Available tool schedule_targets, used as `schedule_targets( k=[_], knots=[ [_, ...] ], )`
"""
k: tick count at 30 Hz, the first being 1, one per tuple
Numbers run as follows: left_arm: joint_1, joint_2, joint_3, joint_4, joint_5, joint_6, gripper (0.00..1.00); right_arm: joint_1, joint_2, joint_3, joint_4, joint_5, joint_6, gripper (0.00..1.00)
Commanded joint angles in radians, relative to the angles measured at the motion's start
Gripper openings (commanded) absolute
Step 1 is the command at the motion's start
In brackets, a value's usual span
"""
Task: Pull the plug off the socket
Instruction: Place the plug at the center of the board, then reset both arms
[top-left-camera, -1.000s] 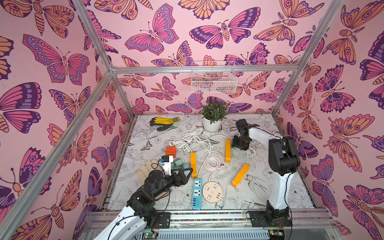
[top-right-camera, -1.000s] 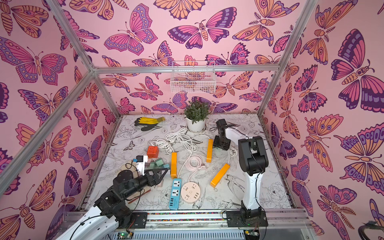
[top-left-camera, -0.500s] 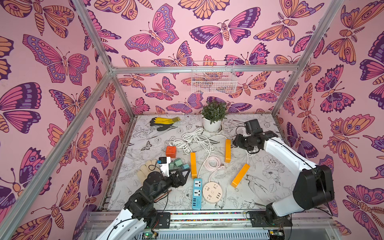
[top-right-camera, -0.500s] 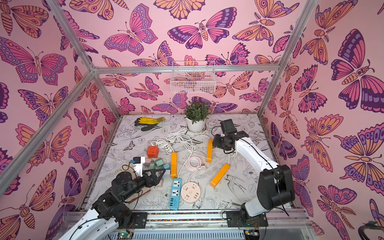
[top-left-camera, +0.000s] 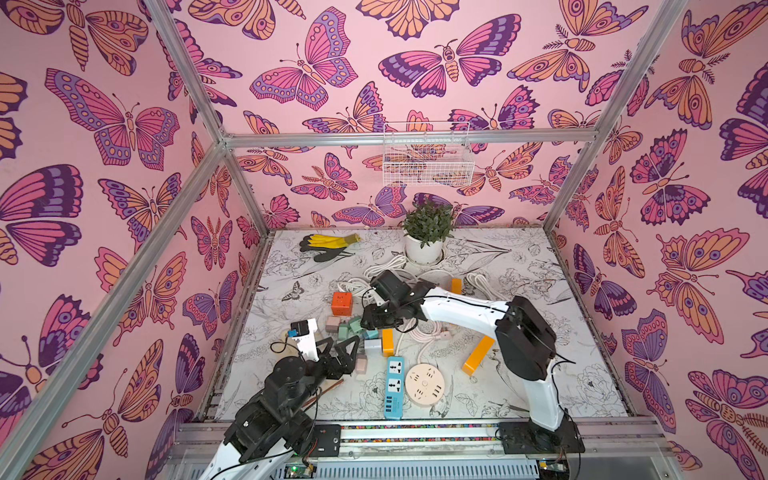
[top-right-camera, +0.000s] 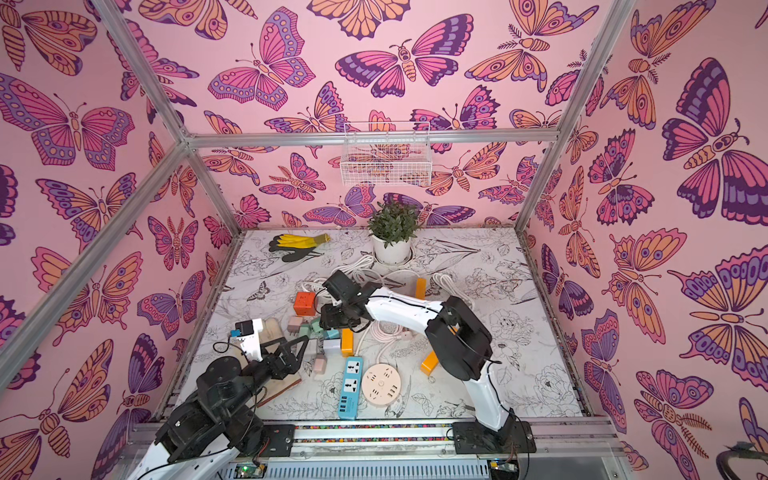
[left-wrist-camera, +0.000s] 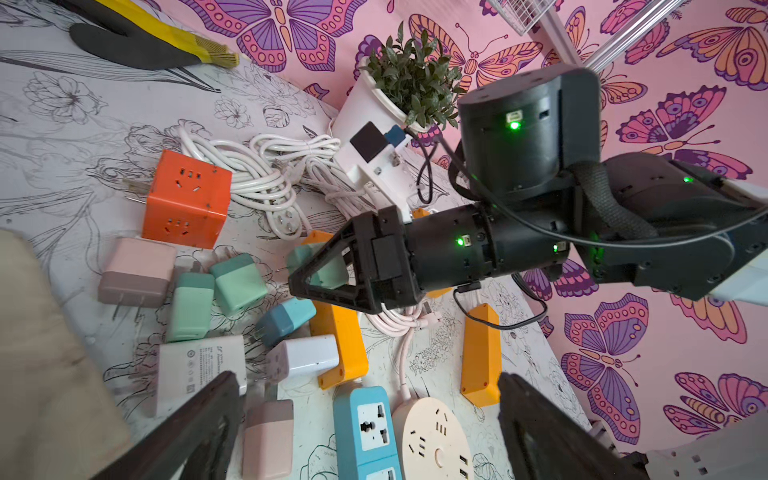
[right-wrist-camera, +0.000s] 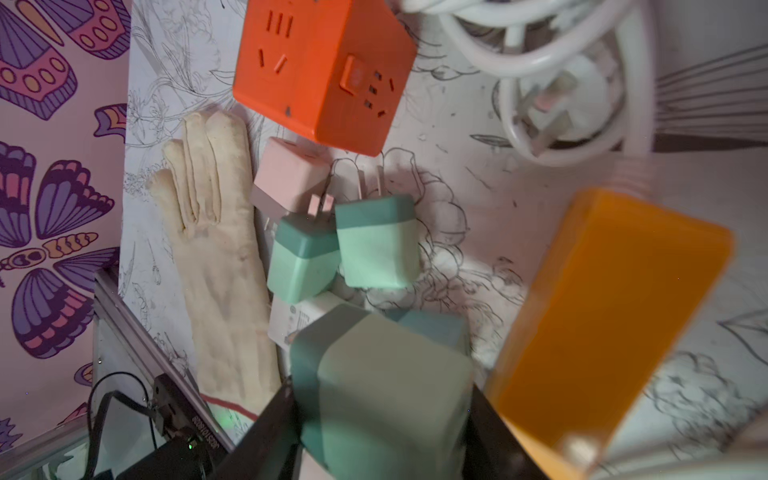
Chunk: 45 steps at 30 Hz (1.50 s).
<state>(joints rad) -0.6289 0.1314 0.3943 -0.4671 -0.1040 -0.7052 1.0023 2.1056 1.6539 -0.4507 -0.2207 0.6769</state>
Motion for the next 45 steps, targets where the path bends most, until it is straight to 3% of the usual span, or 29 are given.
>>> schedule_targets(
  k=[1, 6, 10, 12, 15, 18, 20, 24, 27, 29, 32, 36, 40, 41, 42, 43, 45],
  knots=[
    [-0.002, -0.024, 0.021, -0.051, -0.034, 0.019, 1.0, -0.007, 0.04, 0.104, -0.127, 0.058, -0.007, 0.57],
    [-0.002, -0.01, 0.027, -0.052, -0.022, 0.018, 1.0, -0.007, 0.011, 0.169, -0.222, 0.048, -0.089, 0.74],
    [-0.003, -0.009, 0.037, -0.053, -0.02, 0.022, 1.0, -0.007, -0.148, 0.101, -0.269, 0.145, -0.18, 0.75],
    [-0.002, -0.013, 0.041, -0.053, -0.016, 0.031, 1.0, -0.007, -0.309, -0.033, -0.232, 0.232, -0.225, 0.74],
    [-0.002, -0.018, 0.041, -0.047, -0.025, 0.048, 1.0, -0.008, -0.665, -0.335, -0.119, 0.438, -0.283, 0.73],
    [-0.002, -0.018, 0.021, -0.015, -0.045, 0.063, 1.0, -0.029, -1.033, -0.618, -0.034, 0.715, -0.355, 0.85],
    [-0.003, -0.015, 0.002, 0.022, -0.046, 0.078, 1.0, -0.091, -1.258, -0.772, -0.013, 0.835, -0.392, 1.0],
    [-0.001, 0.01, -0.014, 0.068, -0.068, 0.123, 1.0, -0.393, -1.626, -1.026, 0.056, 0.885, -0.403, 0.99],
    [-0.001, 0.028, -0.02, 0.085, -0.103, 0.18, 1.0, -0.636, -1.744, -1.182, 0.162, 0.796, -0.384, 0.99],
    [0.0, 0.033, -0.022, 0.085, -0.135, 0.22, 1.0, -0.782, -1.711, -1.23, 0.205, 0.721, -0.33, 0.99],
    [0.002, 0.034, -0.025, 0.106, -0.191, 0.269, 1.0, -0.93, -1.529, -1.283, 0.357, 0.562, -0.323, 0.99],
    [0.015, 0.076, -0.036, 0.193, -0.266, 0.39, 1.0, -0.945, -1.22, -1.354, 0.773, 0.466, -0.471, 0.99],
    [0.047, 0.177, -0.011, 0.252, -0.361, 0.474, 1.0, -0.95, -0.828, -1.41, 1.33, 0.408, -0.506, 0.99],
    [0.056, 0.199, -0.012, 0.276, -0.374, 0.506, 1.0, -0.958, -0.84, -1.324, 1.117, 0.341, -0.525, 0.99],
    [0.069, 0.229, -0.016, 0.308, -0.391, 0.53, 1.0, -0.945, -0.837, -1.28, 1.063, 0.307, -0.609, 0.99],
    [0.083, 0.26, -0.023, 0.348, -0.406, 0.56, 1.0, -0.935, -0.782, -1.352, 1.301, 0.265, -0.694, 0.99],
    [0.114, 0.322, -0.049, 0.449, -0.423, 0.605, 1.0, -0.938, -0.669, -1.423, 1.509, 0.297, -0.706, 0.99]
  ],
)
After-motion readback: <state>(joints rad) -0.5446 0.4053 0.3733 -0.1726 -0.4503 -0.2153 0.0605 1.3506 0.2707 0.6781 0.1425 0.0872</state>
